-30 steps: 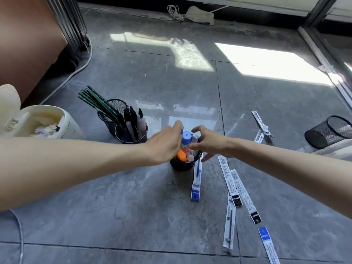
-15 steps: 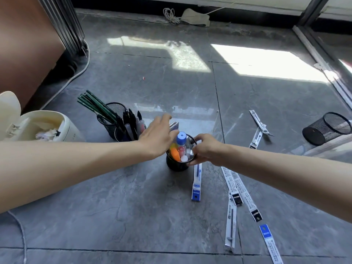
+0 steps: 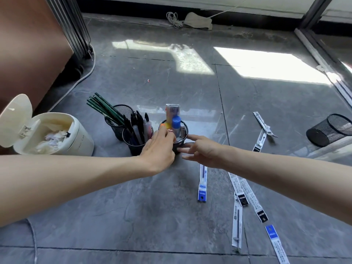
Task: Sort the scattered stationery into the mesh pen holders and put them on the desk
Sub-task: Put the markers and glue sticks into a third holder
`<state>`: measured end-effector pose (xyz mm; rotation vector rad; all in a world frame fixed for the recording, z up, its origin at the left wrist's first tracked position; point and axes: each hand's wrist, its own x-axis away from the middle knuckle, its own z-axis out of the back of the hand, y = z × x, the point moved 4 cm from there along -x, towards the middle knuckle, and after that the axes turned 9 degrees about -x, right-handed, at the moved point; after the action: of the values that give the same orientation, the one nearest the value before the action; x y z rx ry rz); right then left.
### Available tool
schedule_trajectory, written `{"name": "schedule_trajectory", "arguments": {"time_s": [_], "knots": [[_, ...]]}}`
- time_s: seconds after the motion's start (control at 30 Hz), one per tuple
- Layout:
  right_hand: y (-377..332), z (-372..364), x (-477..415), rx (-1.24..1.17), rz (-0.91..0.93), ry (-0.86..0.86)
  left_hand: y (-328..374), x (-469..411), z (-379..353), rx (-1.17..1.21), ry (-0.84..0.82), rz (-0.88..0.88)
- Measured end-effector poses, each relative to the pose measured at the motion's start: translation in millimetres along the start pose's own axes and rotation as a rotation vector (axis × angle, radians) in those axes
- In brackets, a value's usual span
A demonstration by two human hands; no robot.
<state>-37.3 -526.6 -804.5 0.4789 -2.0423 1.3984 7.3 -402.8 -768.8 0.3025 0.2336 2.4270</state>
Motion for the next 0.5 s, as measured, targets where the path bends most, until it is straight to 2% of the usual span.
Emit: {"name": "schedule_trajectory", "arguments": {"time_s": [0.07, 0.2, 0.27, 0.33, 0.5], "knots": [[-1, 12, 2, 0.137, -0.013, 0.021, 0, -3, -2, -0.006, 0.017, 0.006], [4, 57, 7, 0.454, 0.020, 0.235, 25, -5, -5, 0.103, 0.021, -0.024], [0, 95, 14, 0.695, 0.113, 0.369, 56, -15, -12, 0.107, -0.030, -0.140], [-6, 118, 17, 0.942, 0.149, 0.424, 74, -25, -19, 0.071, -0.098, -0.225], [-19, 208, 21, 1.238, 0.152, 0.593, 131, -68, -59, -0.059, -0.272, -0.305]]}}
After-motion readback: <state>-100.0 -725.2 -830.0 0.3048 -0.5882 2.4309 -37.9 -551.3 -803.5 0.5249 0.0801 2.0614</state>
